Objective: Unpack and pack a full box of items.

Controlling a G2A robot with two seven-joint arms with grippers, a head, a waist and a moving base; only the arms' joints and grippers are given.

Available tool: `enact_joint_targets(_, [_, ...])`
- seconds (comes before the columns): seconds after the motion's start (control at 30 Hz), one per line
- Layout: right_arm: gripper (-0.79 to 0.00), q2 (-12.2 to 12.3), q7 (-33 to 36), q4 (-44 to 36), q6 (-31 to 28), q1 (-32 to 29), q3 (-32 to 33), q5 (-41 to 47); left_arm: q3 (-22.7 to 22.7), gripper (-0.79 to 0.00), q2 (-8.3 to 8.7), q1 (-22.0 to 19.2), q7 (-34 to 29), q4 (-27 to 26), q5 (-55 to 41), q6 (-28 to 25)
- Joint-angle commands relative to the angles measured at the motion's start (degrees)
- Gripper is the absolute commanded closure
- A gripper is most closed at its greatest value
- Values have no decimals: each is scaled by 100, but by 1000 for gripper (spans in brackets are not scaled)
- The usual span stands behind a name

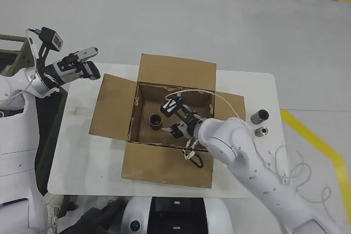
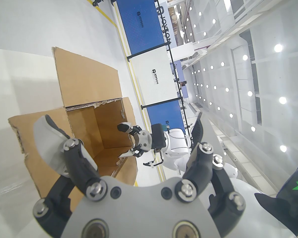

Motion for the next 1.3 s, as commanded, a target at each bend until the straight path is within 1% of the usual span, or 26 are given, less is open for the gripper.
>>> enact_joint_targets(0.0, [-742, -54, 29, 156, 2, 151, -151, 58, 0, -785, 0, 0, 0, 0, 0, 0])
enact_joint_targets(0.07, [-739, -114, 26, 341, 11, 309, -259, 159, 0, -785, 0, 0, 0, 0, 0, 0])
enact_joint_targets(0.2, [-699, -225, 26, 708, -84, 613, -417, 428, 0, -785, 0, 0, 0, 0, 0, 0])
enact_joint_targets(0.63, [-742, -548, 17, 1915, -435, 1415, -854, 876, 0, -785, 0, 0, 0, 0, 0, 0])
enact_joint_targets(0.83, [-785, -693, -129, 2436, -636, 1628, -1048, 1037, 0, -785, 0, 0, 0, 0, 0, 0])
enact_joint_targets(1.27, [-785, -1008, -664, 3485, -994, 1952, -1406, 1127, 0, -785, 0, 0, 0, 0, 0, 0])
